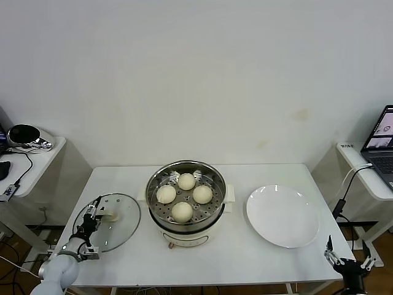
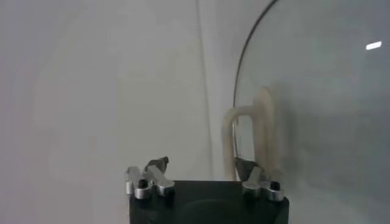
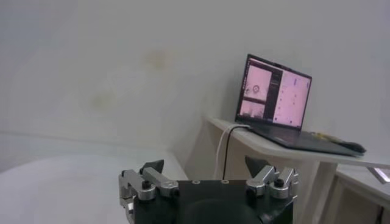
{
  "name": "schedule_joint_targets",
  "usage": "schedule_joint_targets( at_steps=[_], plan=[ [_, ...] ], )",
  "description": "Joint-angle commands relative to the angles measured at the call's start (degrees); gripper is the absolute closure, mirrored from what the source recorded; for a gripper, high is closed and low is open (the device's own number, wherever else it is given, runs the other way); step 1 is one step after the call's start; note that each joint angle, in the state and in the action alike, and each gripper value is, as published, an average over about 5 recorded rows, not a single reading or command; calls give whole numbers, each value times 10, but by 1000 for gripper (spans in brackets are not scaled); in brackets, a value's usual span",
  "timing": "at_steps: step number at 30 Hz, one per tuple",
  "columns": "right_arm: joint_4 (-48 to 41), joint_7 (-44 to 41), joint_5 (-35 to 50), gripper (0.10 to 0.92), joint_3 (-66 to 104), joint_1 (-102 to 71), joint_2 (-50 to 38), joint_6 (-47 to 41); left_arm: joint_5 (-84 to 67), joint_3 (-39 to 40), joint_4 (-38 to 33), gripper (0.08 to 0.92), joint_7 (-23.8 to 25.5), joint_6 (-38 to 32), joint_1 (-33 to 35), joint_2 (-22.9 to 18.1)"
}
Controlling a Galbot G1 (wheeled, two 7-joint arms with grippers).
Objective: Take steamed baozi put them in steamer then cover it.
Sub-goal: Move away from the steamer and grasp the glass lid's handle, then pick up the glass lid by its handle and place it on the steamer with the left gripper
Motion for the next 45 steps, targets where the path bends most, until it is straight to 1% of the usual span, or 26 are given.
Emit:
schedule_joint_targets(
  at_steps=[1,8,13,16,18,21,23,27,30,33,35,37,40,43,45],
  plan=[
    [-5,0,-5,203,-8,2,2,1,-7,5,30,389,-7,-4,-12,-2],
    [-5,0,-7,203,-13,2,1,2,-17,4,32,597,-17,-10,-13,-4],
    [-5,0,-9,203,-19,4,-1,0,-29,-2,26,735,-39,-19,-2,-8],
    [-3,0,-12,203,-25,4,-2,1,-38,-13,-6,816,-50,-20,17,-9],
    [-2,-1,-13,203,-30,3,-3,1,-51,-26,-52,848,-54,-12,40,-8],
    [0,-1,-14,203,-35,3,-6,2,-70,-47,-138,855,-47,19,83,-5],
    [1,-1,-12,203,-39,3,-9,3,-76,-64,-194,855,-34,53,112,-1],
    [5,-2,-12,203,-50,3,-15,3,-84,-110,-299,855,13,128,178,13],
    [9,-2,-13,203,-57,1,-16,4,-94,-146,-368,855,49,164,215,27],
    [13,-2,-15,203,-63,-1,-17,6,-114,-170,-422,855,86,194,235,47],
    [15,-2,-18,203,-68,-2,-17,8,-133,-171,-454,855,105,212,240,68],
    [15,-2,-21,203,-72,-3,-17,10,-152,-152,-481,855,121,231,237,91],
    [15,-2,-25,203,-76,-3,-16,11,-183,-89,-517,855,138,270,220,128],
    [14,-2,-28,203,-80,-1,-14,10,-206,-16,-544,855,149,308,187,159],
    [14,-2,-33,203,-81,1,-12,9,-216,37,-550,855,151,328,153,171]
  ],
)
